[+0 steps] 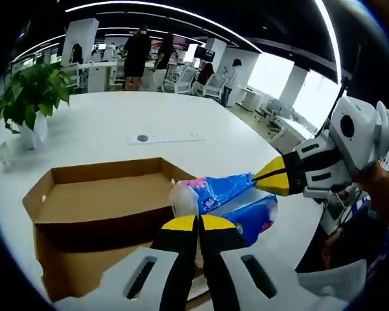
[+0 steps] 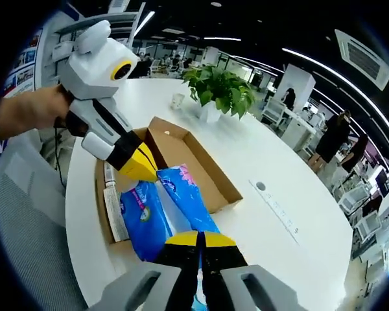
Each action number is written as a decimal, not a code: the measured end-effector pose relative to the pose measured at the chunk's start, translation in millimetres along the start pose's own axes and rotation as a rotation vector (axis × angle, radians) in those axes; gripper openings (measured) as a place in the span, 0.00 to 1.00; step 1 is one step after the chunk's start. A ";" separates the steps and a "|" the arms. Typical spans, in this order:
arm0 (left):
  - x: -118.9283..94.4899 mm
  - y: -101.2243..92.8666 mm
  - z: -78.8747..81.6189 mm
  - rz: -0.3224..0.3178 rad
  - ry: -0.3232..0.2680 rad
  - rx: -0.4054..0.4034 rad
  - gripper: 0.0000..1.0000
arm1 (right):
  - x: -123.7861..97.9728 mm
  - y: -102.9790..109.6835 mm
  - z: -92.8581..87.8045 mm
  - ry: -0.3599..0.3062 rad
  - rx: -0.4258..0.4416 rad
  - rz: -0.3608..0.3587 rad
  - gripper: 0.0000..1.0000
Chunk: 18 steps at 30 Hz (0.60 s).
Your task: Operate the shoe box by opening the lid, removing the specified soft item, and placing it in the target area until the item is outside and the box remains undamaged.
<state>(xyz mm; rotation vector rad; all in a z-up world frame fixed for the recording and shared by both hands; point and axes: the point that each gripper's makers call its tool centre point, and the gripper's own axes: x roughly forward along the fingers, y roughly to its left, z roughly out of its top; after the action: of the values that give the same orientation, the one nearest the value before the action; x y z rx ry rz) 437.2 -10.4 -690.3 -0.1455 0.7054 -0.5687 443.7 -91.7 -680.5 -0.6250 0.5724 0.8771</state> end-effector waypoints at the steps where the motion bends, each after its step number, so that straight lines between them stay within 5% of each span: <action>1: 2.4 -3.3 -0.1 -0.005 0.002 0.005 0.00 | -1.4 -1.3 -1.8 -0.001 -0.003 -0.004 0.00; 18: 28.6 -45.1 6.5 -0.072 0.000 0.026 0.00 | -24.9 -26.3 -37.2 0.030 0.025 -0.063 0.00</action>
<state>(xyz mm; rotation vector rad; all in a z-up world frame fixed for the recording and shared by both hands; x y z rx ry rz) 439.0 -64.1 -687.6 -0.1467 0.6947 -0.6466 445.4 -143.5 -682.0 -0.6314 0.5865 0.8018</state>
